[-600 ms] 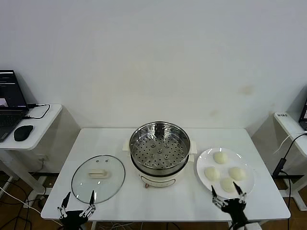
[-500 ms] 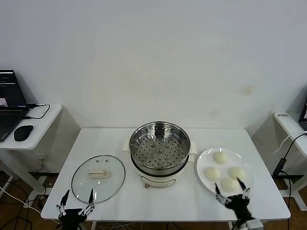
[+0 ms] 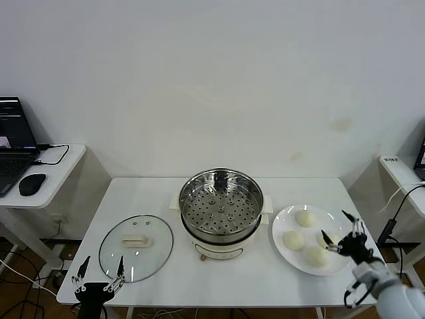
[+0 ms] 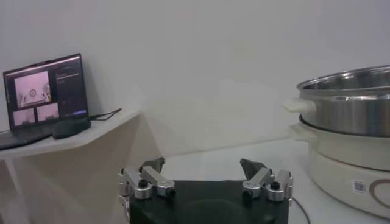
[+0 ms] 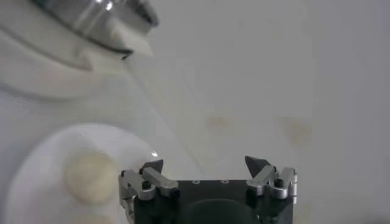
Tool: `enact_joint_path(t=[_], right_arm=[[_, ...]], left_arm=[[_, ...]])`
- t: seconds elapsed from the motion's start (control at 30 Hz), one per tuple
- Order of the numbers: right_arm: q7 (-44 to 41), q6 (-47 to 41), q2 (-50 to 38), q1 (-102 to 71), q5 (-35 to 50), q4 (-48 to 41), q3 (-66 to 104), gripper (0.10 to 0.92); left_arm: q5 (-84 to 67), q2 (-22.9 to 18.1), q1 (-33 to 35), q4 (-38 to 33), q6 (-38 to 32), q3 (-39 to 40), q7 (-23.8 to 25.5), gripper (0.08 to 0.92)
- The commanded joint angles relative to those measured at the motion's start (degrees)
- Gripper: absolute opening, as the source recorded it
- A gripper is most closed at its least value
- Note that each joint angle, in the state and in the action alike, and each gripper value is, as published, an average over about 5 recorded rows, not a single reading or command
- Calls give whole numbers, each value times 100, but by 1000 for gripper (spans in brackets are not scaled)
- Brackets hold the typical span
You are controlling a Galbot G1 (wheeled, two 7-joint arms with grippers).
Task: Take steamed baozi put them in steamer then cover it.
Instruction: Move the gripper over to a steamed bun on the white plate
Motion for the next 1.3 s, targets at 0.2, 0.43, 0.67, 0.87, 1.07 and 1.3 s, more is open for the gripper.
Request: enact_joint_path(t=[0.2,0.43,0.67,0.87,1.07,1.3], right_arm=[[-2222,-338,-2150,3415,437,-1671,-3204,823],[-2818,-461,-1985,6232,1110,-2544,-6234,823],[-3153,-502,-1688,7713,1539,-3063,-8070,823],[-3088,-573,-1141,7941,1665,-3499,-8432,823],[-3099,-538,-642,7948,1589,-3922,-8570,823],[-3026,-606,-280,7814,1440,-4223,-8554,823]], left_arm=[[74,-6,-26,-28,46,-176,-37,823],[72,-62,-45,-2,45,-216,-52,823],[12,-42,-106,23,46,-267,-52,823],[-55,0,-148,45,48,-344,-44,823],[-97,43,-181,39,58,-415,-32,823],[-163,78,-226,135,56,-500,-24,823]])
